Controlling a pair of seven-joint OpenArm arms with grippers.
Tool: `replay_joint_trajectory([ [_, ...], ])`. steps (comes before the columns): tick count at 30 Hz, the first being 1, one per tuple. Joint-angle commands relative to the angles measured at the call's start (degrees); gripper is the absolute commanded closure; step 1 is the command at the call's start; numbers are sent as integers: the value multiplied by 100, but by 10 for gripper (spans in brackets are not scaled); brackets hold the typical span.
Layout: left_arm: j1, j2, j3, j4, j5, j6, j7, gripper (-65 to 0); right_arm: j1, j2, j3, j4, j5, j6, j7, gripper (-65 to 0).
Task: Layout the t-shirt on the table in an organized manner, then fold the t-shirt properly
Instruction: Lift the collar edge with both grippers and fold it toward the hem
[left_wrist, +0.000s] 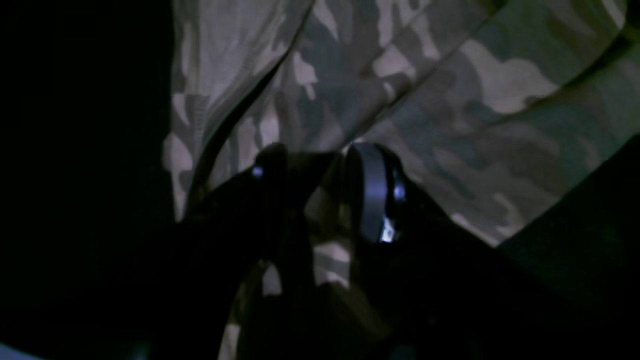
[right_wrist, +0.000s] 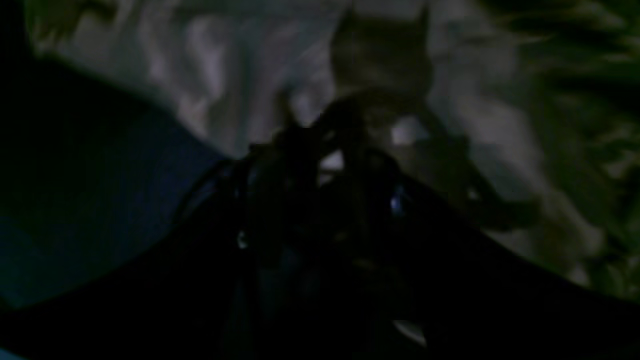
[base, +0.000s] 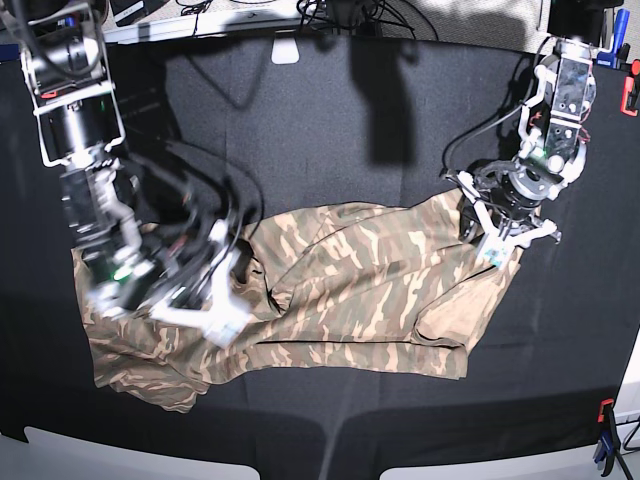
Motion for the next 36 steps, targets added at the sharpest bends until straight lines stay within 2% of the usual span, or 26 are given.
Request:
replay_joint_trajectory([
  [1,-92,-33,-26,85,-28,28,-111,-196,166,17,-195,85,-225,30,173,-254],
  [5,-92,-35,-26,85,-28,28,-109,-196,166,15,-1095,85,-1954,30,743,-254],
  [7,-92,-35,-26,85,-26,28,-109,-196,166,15,-1427,85,-2693,-656,903,-253],
  [8,-92,-35,-26,85,-26,28,-109,-196,166,15,-1561,85,-2935,-876,940,-253],
  [10,-92,-35,-26,85,-26,28,-109,-196,168,15,-1753,87,-3180,-1106,935,-253],
  [19,-92,-35,-26,85,-26,28,-111,-196,166,20,-1899,376,-3215,-1141,955,-253],
  [23,-92,-35,-26,85,-26,28,-111,-196,166,63,-1899,903,-2704,-1132,964,-253],
  [27,-92,-35,-26,85,-26,28,-109,-196,166,184,-1897,1134,-2699,-1134,935,-252],
  [31,-92,-35,-26,85,-28,28,-109,-196,166,468,-1899,1054,-2699,-1180,931,-252],
  [36,-92,-33,-26,85,-28,28,-109,-196,166,717,-1899,903,-2699,-1558,1147,-252],
])
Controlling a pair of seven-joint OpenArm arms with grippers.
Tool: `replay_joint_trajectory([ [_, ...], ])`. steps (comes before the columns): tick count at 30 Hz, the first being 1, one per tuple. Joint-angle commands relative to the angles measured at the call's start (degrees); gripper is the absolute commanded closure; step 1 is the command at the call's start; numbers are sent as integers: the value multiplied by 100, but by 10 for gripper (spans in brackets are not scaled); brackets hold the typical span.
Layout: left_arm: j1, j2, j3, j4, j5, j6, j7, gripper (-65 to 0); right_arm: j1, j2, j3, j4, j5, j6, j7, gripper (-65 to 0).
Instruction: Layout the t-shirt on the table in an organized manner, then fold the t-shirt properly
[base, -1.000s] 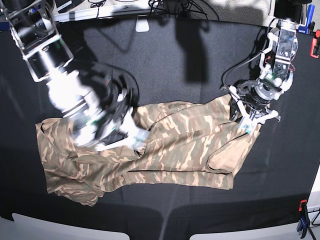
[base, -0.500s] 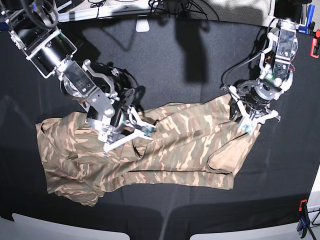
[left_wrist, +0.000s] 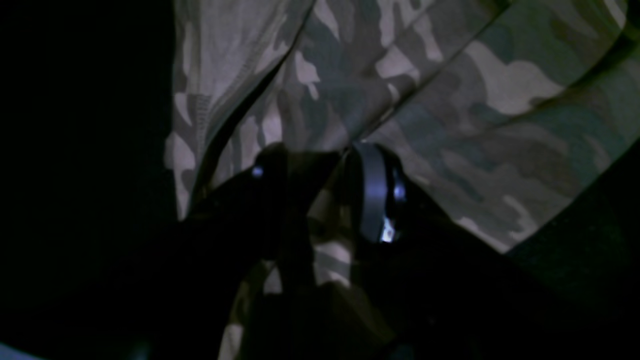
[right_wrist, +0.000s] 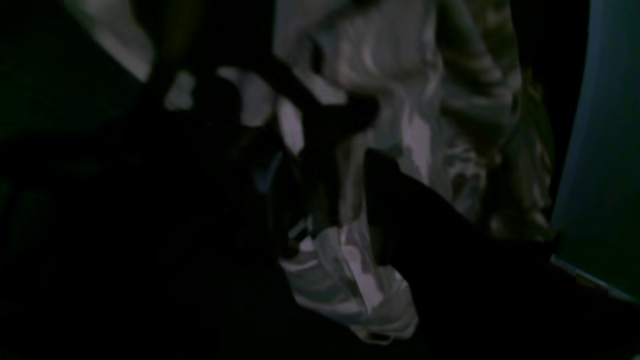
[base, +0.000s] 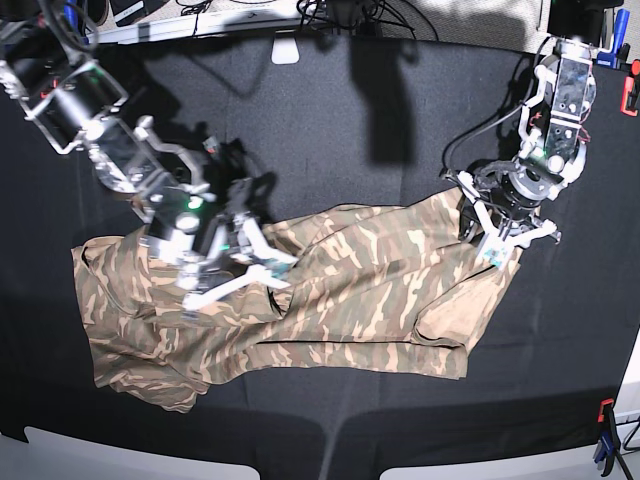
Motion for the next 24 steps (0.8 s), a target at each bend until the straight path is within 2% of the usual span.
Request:
replay_joint_trajectory([
  [1,-92,-33,-26,85,-28,26,-127,-196,157,24,59,4,-31,-72,146,-252],
  [5,-92,-35,-26,85,-28,26,-83,-196,160,-55,59,-313,-17,-181,522,-252],
  [10,-92,-33,-26,85,-28,28,-59,-196,160,-212,59,-824,-63,-323,632,-252],
  [11,-92,-33,-26,85,-28,28,-61,-196,160,-262,59,-907,-184,-450,640,-252],
  [14,-92,-35,-26,85,-28,26,-48,-196,160,-382,59,-988,-682,-1139,636,-252],
  [16,-92,-35,-26,85,-28,26,-46,-196,175,-439,59,-986,-914,-1353,645,-252],
  [24,-92,-35,-26,85,-28,26,-46,-196,190,-566,59,-981,-911,-1368,643,-252],
])
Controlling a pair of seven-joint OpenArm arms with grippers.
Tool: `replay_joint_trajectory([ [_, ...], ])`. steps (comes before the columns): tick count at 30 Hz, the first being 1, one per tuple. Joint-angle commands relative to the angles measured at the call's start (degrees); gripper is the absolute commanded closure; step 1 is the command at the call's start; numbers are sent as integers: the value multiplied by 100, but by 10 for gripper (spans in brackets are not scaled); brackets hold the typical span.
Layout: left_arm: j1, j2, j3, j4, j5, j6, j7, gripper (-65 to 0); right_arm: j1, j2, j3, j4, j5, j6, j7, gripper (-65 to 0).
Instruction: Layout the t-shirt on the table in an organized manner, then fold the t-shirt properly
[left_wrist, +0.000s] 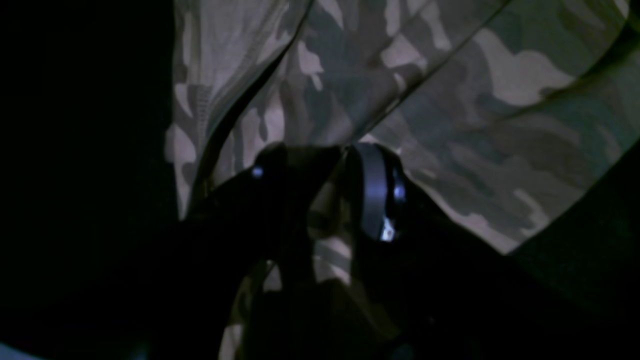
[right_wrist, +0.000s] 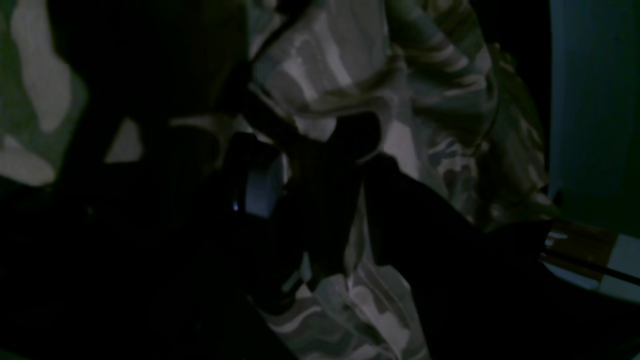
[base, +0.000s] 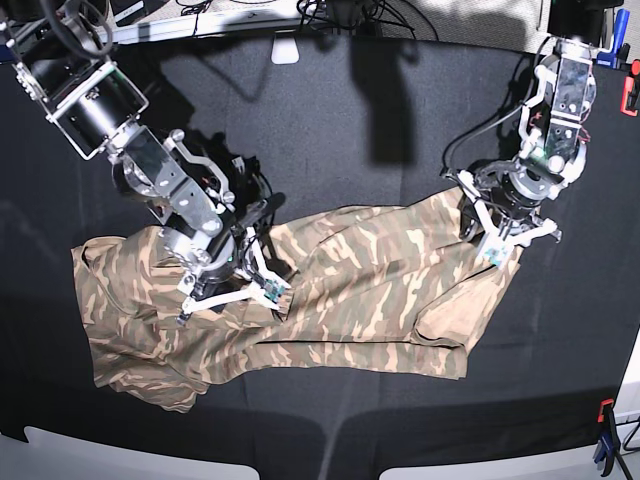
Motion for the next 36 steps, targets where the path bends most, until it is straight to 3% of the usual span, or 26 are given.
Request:
replay_joint_trajectory([
  [1,-92,-35,-26,85,-28,26,-133,-196,160,26,59,96,-105,-83,61,-252],
  [9,-90,-35,-26,85,-28,26,-133,-196,160,26,59,365,-101,-111,55,-252],
  [20,-90,-35,-26,85,-28,26,-131,-196,160,28,59,503,-109,-538,-199,-252],
  [25,-90,-35,-26,85,-28,26,-131,-196,157,31,59,503,-437,-833,-223,-252],
  [36,-90,-35,-26,85,-28,26,-131,-196,157,35,59,304,-234,-833,-518,-252],
])
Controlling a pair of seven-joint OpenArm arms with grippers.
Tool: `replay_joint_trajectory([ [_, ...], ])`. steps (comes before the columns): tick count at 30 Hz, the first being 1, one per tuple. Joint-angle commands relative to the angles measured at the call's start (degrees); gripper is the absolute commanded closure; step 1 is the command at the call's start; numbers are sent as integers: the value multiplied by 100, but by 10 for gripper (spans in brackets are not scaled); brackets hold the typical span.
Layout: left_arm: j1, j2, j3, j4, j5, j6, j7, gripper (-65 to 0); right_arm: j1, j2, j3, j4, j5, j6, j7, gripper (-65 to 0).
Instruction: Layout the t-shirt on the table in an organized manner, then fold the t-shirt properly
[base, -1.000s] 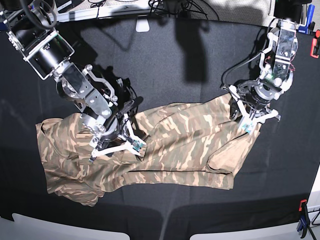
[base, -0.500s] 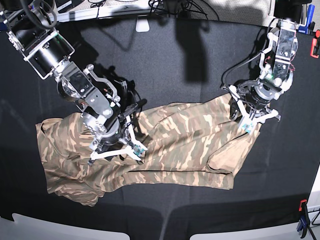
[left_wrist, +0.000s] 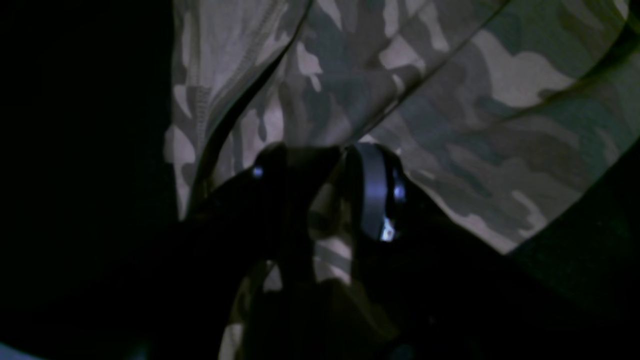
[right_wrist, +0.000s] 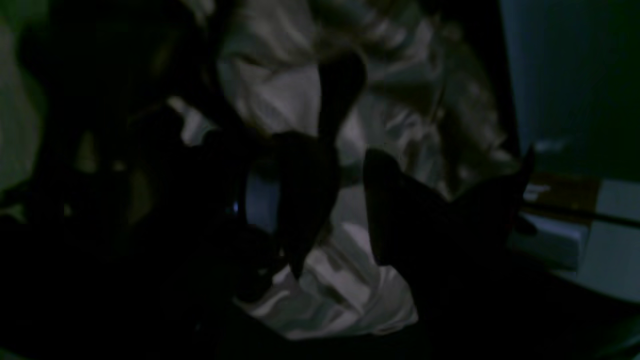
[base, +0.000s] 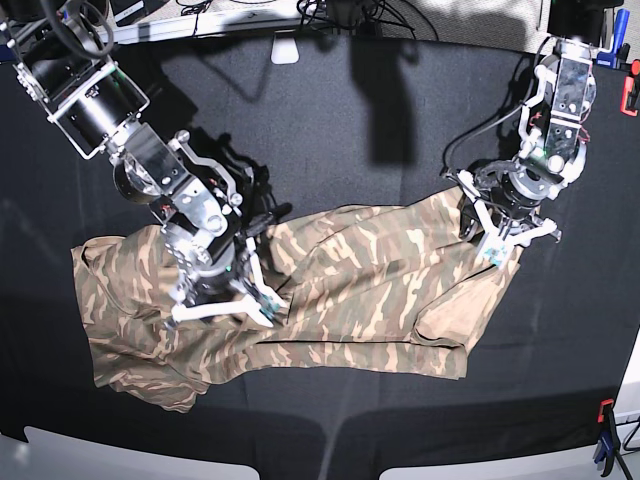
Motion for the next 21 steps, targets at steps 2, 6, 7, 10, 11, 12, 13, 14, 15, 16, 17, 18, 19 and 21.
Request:
replay_joint_trajectory([
  [2,-90,-35,-26,85,-28,26,-131,-196,160,31,59,-44,-103,-83,50,-252],
  [6,-90,-35,-26,85,-28,26,-131,-196,160,31,59,-254,-101,-85,55,-252],
  [7,-90,-35,-26,85,-28,26,-131,-196,160,31,59,-282,-101,-85,70,-251],
  [10,-90,-35,-26,85,-28,26,-131,-196,162,26,59,-282,-105,-103,74,-145],
  [11,-92,-35,-26,85,-28,26,-131,-196,162,26,59,-282,-105,-129,76,-94],
  [12,-92,-35,-26,85,-26,26,-133,-196,162,26,59,-282,-107,-129,96,-38],
  [13,-92,-35,-26,85,-26,26,-133,-196,162,26,59,-282,-111,-127,96,0],
  [14,-92,-35,-26,85,-26,26,-136,-196,162,26,59,-282,-149,-125,94,0],
  [15,-94,-35,-26,85,-26,26,-136,-196,162,26,59,-282,-243,-127,101,0],
  [16,-94,-35,-26,85,-26,26,-136,-196,162,28,59,-282,-363,-129,131,0],
  [17,-94,-35,-26,85,-26,26,-136,-196,166,26,59,-280,-494,-129,179,0],
  [18,-94,-35,-26,85,-26,26,-136,-196,188,26,59,-280,-597,-129,229,0],
  [19,-94,-35,-26,85,-26,26,-136,-196,234,28,59,-278,-643,-129,243,0],
  [21,-94,-35,-26,85,-28,28,-136,-196,385,28,59,-278,-664,-129,238,0],
])
